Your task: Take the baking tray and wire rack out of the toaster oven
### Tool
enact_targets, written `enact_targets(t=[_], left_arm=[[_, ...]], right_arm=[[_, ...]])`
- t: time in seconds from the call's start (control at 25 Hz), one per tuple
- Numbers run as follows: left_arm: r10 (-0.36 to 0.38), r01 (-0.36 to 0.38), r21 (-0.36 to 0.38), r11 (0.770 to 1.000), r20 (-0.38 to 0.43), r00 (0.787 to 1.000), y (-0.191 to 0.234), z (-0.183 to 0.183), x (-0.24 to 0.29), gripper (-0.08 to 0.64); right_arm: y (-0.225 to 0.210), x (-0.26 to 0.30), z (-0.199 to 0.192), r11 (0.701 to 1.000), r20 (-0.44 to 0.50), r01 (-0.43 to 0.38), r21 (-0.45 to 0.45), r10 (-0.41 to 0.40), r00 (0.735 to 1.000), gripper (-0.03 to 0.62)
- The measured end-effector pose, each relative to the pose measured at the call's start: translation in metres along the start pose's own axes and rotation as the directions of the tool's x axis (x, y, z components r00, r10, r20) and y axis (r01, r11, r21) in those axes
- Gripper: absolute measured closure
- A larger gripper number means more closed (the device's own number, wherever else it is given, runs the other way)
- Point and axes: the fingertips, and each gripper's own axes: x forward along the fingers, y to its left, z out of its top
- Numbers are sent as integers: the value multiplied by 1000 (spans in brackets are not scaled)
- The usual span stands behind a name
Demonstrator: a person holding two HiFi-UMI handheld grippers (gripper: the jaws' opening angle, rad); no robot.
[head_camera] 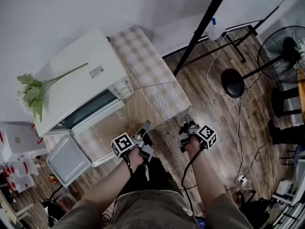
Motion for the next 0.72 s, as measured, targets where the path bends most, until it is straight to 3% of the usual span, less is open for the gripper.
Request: enact_targets(t=[0.12, 0.32, 0.44, 0.52, 0.6, 0.64, 0.72], left_arm=[[9, -9, -18, 1000, -3, 1000, -1, -6, -3, 364], [31, -31, -47, 998, 5, 1000, 1, -7, -13, 336], [54, -53, -60, 997, 0, 999, 2, -9, -16, 297], [67, -67, -67, 996, -4, 998, 1, -10, -18, 269], [80, -81, -68, 994, -17, 997, 0, -13, -21, 240], [88, -89, -67, 994, -26, 996, 0, -15, -23, 230], [104, -106, -64, 992, -40, 994, 3, -20, -27, 214]], right_arm=[[-3, -3, 1, 1000, -12, -7, 4, 7, 1000, 462], [-6, -12, 4, 1000, -26, -25, 9, 25, 999, 439], [-6, -13, 0, 1000, -49, -28, -9, 27, 998, 446], [-4, -12, -1, 1000, -46, -25, -8, 25, 999, 507], [0, -11, -1, 1000, -38, -25, -6, 25, 999, 514], [1, -10, -1, 1000, -38, -26, -10, 25, 999, 496], [3, -10, 0, 999, -48, -23, -28, 22, 999, 379]])
